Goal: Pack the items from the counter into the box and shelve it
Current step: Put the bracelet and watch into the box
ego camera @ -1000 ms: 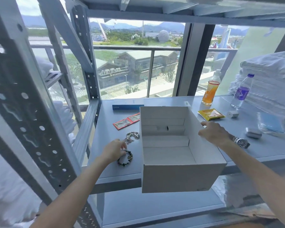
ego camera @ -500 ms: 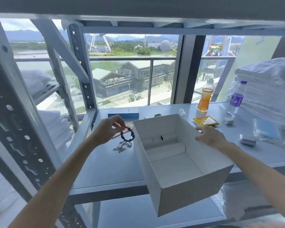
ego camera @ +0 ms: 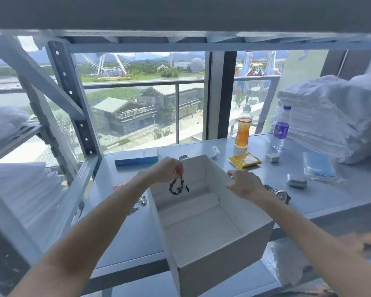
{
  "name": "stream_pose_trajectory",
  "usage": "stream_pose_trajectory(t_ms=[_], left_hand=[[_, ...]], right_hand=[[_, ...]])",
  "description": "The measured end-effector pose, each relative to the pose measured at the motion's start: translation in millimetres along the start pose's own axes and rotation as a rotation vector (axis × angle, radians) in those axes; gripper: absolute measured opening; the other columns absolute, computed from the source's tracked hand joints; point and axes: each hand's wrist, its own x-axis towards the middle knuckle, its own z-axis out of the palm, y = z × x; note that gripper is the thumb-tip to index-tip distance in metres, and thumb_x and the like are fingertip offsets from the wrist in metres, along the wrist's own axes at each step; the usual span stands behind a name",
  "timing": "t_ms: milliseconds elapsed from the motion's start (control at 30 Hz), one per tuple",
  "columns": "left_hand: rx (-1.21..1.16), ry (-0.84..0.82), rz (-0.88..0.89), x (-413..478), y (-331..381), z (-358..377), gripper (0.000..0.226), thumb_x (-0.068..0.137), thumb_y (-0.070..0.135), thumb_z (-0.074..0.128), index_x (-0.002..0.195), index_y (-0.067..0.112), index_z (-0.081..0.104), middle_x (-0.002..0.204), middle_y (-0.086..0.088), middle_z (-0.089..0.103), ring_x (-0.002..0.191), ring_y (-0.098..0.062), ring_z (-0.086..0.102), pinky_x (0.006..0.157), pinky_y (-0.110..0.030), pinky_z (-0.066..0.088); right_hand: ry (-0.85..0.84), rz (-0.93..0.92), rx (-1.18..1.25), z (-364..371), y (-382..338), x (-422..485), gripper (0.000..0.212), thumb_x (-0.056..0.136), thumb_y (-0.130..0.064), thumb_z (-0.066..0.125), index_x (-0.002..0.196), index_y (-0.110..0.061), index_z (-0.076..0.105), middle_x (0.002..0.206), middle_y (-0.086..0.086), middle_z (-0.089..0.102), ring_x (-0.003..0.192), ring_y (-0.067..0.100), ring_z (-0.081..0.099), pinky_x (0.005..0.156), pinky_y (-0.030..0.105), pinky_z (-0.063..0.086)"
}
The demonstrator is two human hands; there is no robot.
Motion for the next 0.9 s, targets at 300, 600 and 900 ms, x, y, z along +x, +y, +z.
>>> stream_pose_trajectory(t_ms=[300, 600, 900], left_hand=[[0.345, -0.091, 0.12, 55.5, 0.5, 33.3, 0.016, 0.085, 0.012, 0.055, 0.093, 0.02, 0.066, 0.101, 0.002, 0.066, 0.094, -0.02, 0.06, 0.075, -0.033, 0.049], [-0.301, 0.593, 0.123, -7.8, -74.9, -8.7, 0.023, 0.077, -0.006, 0.065, 0.085, 0.014, 0.072, 0.082, 0.005, 0.07, 0.067, 0.002, 0.063, 0.067, -0.013, 0.05], [-0.076, -0.053, -0.328, -77.2, -184.5, 59.6, 0.03, 0.075, 0.023, 0.075, 0.103, 0.017, 0.067, 0.105, -0.003, 0.062, 0.081, -0.011, 0.051, 0.069, -0.02, 0.038]], right_hand=[[0.013, 0.017, -0.013, 3.1, 0.7, 3.0, 0.016, 0.073, -0.016, 0.054, 0.085, -0.007, 0.06, 0.087, 0.011, 0.064, 0.084, 0.031, 0.057, 0.066, 0.033, 0.043], [0.004, 0.052, -0.002, 4.8, -1.3, 1.4, 0.026, 0.075, -0.017, 0.054, 0.056, -0.018, 0.037, 0.071, 0.003, 0.05, 0.074, 0.029, 0.046, 0.059, 0.03, 0.032], [0.023, 0.021, -0.05, 4.1, 0.5, 4.1, 0.011, 0.076, -0.019, 0.056, 0.069, -0.013, 0.05, 0.074, 0.006, 0.057, 0.081, 0.033, 0.054, 0.06, 0.031, 0.035]])
